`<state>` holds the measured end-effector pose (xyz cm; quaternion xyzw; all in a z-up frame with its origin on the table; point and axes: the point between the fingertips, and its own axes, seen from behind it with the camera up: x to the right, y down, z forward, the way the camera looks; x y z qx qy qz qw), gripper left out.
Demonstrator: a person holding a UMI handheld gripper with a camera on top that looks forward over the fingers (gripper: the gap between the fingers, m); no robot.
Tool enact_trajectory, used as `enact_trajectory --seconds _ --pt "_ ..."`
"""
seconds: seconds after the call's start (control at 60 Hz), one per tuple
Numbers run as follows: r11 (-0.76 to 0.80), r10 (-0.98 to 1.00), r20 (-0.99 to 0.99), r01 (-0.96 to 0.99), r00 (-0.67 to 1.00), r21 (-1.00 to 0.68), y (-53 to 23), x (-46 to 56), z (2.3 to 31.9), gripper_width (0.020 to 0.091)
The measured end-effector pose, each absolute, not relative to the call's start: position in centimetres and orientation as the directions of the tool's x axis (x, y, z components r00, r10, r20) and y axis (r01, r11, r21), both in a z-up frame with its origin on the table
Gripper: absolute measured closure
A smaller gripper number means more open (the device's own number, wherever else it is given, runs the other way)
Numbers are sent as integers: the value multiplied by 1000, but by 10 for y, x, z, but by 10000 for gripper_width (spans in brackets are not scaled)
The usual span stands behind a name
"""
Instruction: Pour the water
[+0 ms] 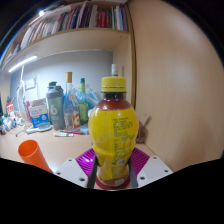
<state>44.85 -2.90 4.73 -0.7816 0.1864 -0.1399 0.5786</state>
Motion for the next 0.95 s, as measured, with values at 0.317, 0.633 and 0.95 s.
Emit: enact_trajectory --seconds 0.317,0.633,0.95 --pt "-393 -503 -82 -312 860 -865 -59 433 14 260" --pt "-358 -455 -63 -248 888 -900 -159 351 106 265" --pt "-297 -404 -47 -180 913 -938 -283 234 238 268"
